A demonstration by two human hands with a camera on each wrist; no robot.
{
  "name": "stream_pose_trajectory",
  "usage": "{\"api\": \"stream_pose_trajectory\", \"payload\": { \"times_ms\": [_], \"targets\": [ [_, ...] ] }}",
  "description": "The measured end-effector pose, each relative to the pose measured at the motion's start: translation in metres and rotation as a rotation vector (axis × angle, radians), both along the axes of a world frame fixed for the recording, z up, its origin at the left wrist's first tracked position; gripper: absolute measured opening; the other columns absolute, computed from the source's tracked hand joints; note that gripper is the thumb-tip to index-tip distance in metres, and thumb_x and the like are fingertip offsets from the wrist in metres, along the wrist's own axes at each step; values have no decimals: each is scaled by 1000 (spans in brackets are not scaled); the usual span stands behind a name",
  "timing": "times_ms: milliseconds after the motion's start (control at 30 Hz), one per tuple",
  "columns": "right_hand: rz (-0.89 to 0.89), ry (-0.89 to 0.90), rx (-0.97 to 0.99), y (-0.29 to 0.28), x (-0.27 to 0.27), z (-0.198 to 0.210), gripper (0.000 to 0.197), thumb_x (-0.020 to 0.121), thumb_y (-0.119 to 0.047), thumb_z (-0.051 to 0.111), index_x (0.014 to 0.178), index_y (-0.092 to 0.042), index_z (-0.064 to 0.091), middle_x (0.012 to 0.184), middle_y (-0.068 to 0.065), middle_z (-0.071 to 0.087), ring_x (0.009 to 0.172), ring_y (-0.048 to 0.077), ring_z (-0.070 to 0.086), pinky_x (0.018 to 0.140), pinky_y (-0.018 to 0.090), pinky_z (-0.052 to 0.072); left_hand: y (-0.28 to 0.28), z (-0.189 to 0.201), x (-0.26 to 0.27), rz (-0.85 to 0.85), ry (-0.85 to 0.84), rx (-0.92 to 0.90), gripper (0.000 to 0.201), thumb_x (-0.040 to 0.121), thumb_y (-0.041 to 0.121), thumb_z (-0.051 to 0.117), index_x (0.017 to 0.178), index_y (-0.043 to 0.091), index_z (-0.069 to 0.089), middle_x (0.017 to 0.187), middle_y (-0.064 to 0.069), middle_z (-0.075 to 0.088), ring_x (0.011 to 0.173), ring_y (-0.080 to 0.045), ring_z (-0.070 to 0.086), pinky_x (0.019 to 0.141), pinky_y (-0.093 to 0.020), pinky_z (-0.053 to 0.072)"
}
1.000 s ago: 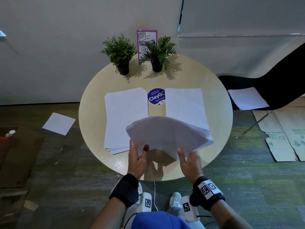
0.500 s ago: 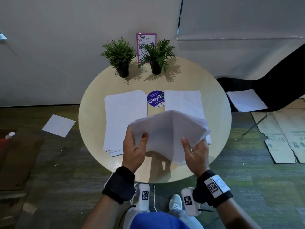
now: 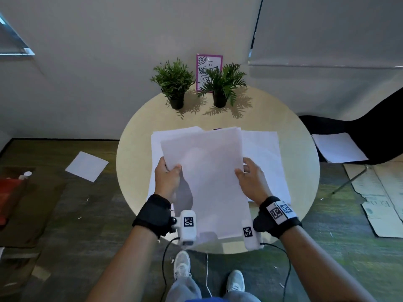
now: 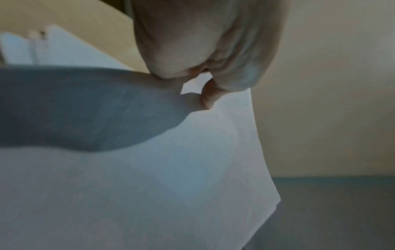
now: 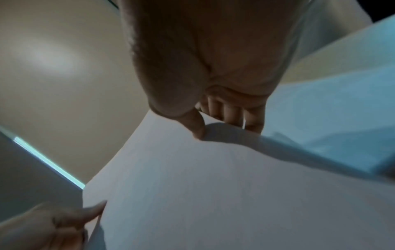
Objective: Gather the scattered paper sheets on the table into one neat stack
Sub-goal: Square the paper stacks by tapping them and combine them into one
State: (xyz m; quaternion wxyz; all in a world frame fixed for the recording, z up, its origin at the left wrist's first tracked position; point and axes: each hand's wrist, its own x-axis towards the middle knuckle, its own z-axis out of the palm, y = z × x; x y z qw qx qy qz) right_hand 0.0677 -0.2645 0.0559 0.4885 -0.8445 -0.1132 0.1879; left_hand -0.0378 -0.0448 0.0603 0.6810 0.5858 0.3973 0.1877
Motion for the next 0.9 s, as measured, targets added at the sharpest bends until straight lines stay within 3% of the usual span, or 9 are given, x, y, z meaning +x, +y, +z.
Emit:
{"api": "stream_pose_trajectory", "payload": {
  "times_ms": [133,200,300,367,433,500,667,767,900],
  "targets": [
    [109,60,-208,11,-12,-42,41,95,-8,48,136,-13,45,111,13,64,103,33,59,92,41,50,11,-22,-4,100,86,-100,14,91,0,56,86,13,53,79,-2,55,79,-20,51,68,-28,44],
    [100,91,-234,17,-15,-55,41,92,-3,44,131,-14,47,115,13,64,106,36,59,91,43,50,15,-36,-11,103,124,-175,13,91,4,59,103,10,57,84,-1,55,84,-22,52,71,-29,43],
    [44,127,-247,23,-19,-71,49,90,0,43,133,-22,45,118,10,63,109,35,58,92,48,51,16,-63,-27,-105,318,-295,45,97,14,56,139,13,38,117,-1,44,107,-24,47,90,-38,44],
    [61,144,-285,26,-21,-83,56,91,0,44,140,-26,41,123,11,61,112,34,58,94,46,51,12,-80,-37,-256,454,-188,35,98,10,50,128,18,35,114,-3,32,99,-20,38,82,-32,38],
    [104,172,-366,32,-22,-90,59,91,-5,45,146,-25,38,131,12,59,115,33,57,98,45,49,9,-94,-44,-331,530,-49,22,95,3,44,114,11,36,98,-4,33,89,-21,33,67,-29,25],
    [113,187,-436,37,-19,-100,58,92,-17,48,149,-22,37,139,10,55,121,32,55,102,46,47,10,-99,-45,-370,557,32,14,93,2,41,103,8,33,85,-2,30,82,-24,32,65,-31,21],
    [66,144,-453,59,7,-105,59,82,-38,49,139,-19,48,132,8,61,114,31,60,96,45,52,10,-93,-35,-434,615,128,33,98,6,40,130,10,31,108,-1,41,100,-24,41,82,-32,36],
    [66,113,-441,80,19,-91,62,89,-32,55,147,-18,39,136,7,59,121,31,57,99,45,49,7,-88,-33,-394,593,57,36,96,12,47,126,19,28,95,4,40,98,-26,46,84,-40,46],
    [65,143,-457,92,28,-87,68,91,-36,58,148,-11,33,145,11,51,129,31,51,104,45,46,0,-79,-36,-301,523,-85,66,94,14,57,146,21,17,116,-2,44,92,-22,46,76,-28,47]
  ]
}}
